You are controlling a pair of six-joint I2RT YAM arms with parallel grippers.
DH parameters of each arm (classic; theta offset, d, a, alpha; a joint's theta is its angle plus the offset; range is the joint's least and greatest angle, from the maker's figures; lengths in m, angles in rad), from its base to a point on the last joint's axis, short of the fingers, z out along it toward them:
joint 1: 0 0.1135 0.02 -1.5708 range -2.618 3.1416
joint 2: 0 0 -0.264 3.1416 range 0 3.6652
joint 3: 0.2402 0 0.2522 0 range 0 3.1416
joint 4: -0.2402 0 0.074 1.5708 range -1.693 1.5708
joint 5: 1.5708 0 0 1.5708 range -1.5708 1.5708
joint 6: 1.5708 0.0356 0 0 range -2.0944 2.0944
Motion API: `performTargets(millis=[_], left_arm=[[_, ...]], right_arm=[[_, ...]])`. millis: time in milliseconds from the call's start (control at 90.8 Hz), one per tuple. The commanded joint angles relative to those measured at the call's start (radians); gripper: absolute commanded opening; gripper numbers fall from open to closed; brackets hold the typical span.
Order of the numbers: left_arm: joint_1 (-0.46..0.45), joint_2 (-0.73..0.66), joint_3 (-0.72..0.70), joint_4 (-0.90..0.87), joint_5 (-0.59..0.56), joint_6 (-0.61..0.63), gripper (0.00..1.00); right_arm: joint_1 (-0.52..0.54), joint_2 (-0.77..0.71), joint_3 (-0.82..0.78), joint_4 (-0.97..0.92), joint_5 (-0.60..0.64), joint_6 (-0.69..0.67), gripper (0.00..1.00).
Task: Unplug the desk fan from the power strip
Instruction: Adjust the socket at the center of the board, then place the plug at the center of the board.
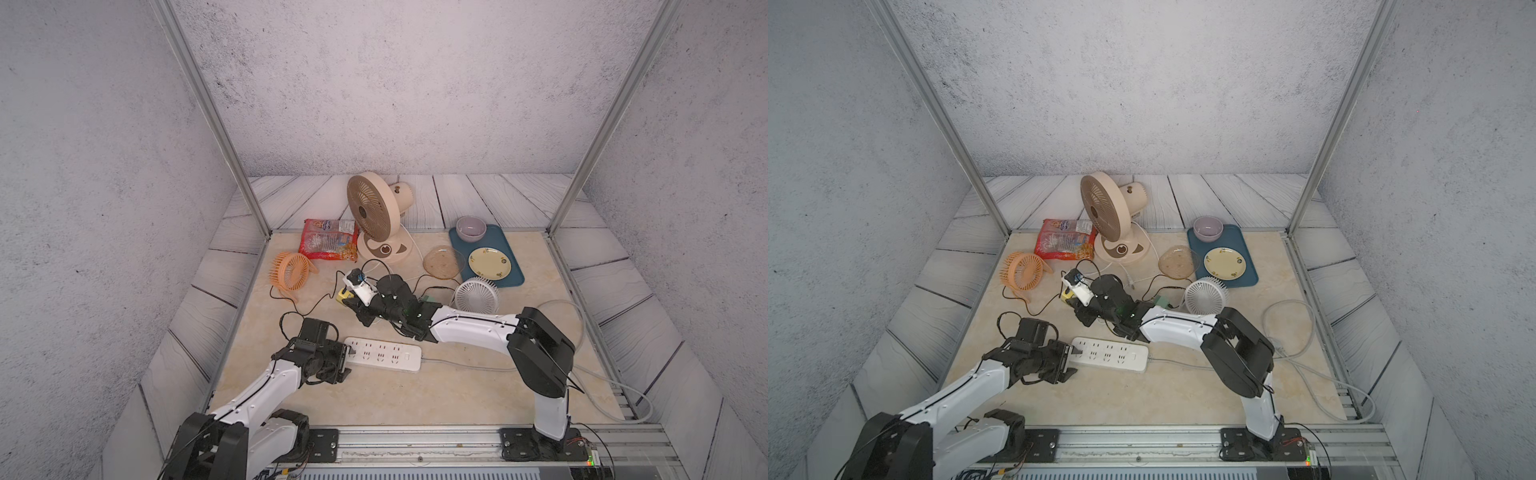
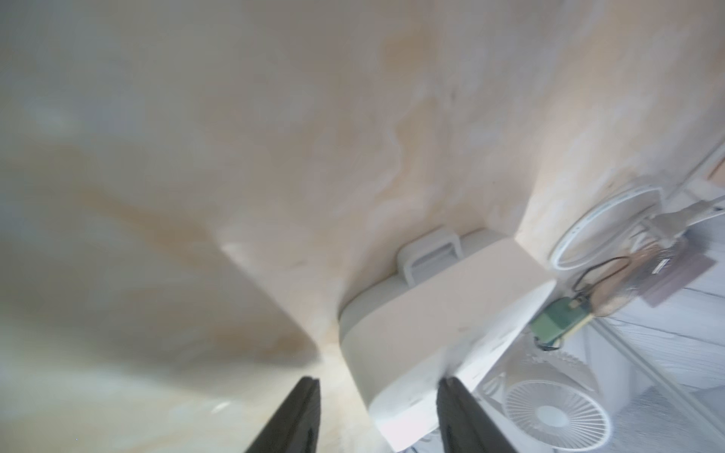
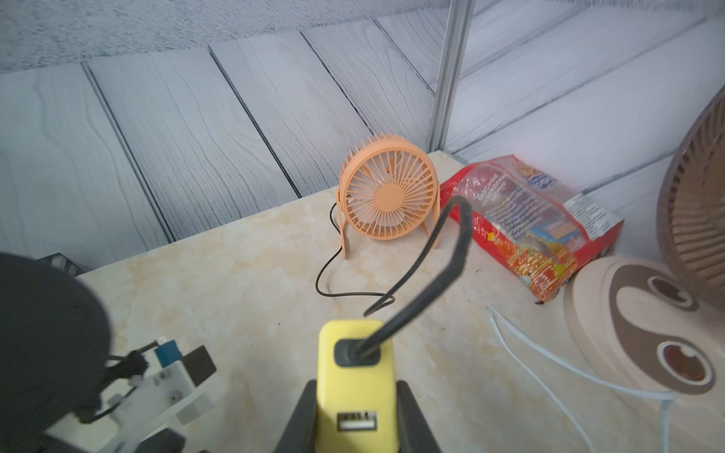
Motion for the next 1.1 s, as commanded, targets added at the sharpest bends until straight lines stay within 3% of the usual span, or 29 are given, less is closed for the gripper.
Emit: performTargets(millis=[0, 231, 440, 639, 672, 749, 848, 1090], left_arm=[[0.001, -0.081, 0.125, -0.369, -0.175, 0.128, 0.62], [0.002, -0.201, 0.326, -0.524, -0.356, 0.221, 0.66], [0.002, -0.24, 0.536, -0.663, -0.522, 0.312, 0.66], [0.004, -0.27, 0.579, -0.687, -0.553, 0.361, 0.65], [0.004, -0.276, 0.574, -0.69, -0.548, 0.356, 0.65], [0.004, -0.294, 0.559, -0.71, -0.548, 0.329, 0.66], [0.004, -0.314, 0.547, -0.731, -0.559, 0.316, 0.67], [0.004, -0.359, 0.519, -0.744, -0.569, 0.297, 0.68]], right_arm=[[-0.042, 0.063, 0.094, -0.106, -0.07, 0.136, 0.0], [-0.094, 0.261, 0.321, -0.235, -0.277, 0.221, 0.0], [-0.094, 0.412, 0.456, -0.225, -0.363, 0.297, 0.0], [-0.095, 0.527, 0.575, -0.205, -0.406, 0.358, 0.03], [-0.094, 0.542, 0.59, -0.203, -0.407, 0.369, 0.06], [-0.096, 0.571, 0.611, -0.189, -0.387, 0.401, 0.29], [-0.106, 0.592, 0.638, -0.205, -0.355, 0.429, 0.49], [-0.113, 0.482, 0.632, -0.381, -0.258, 0.376, 0.8]])
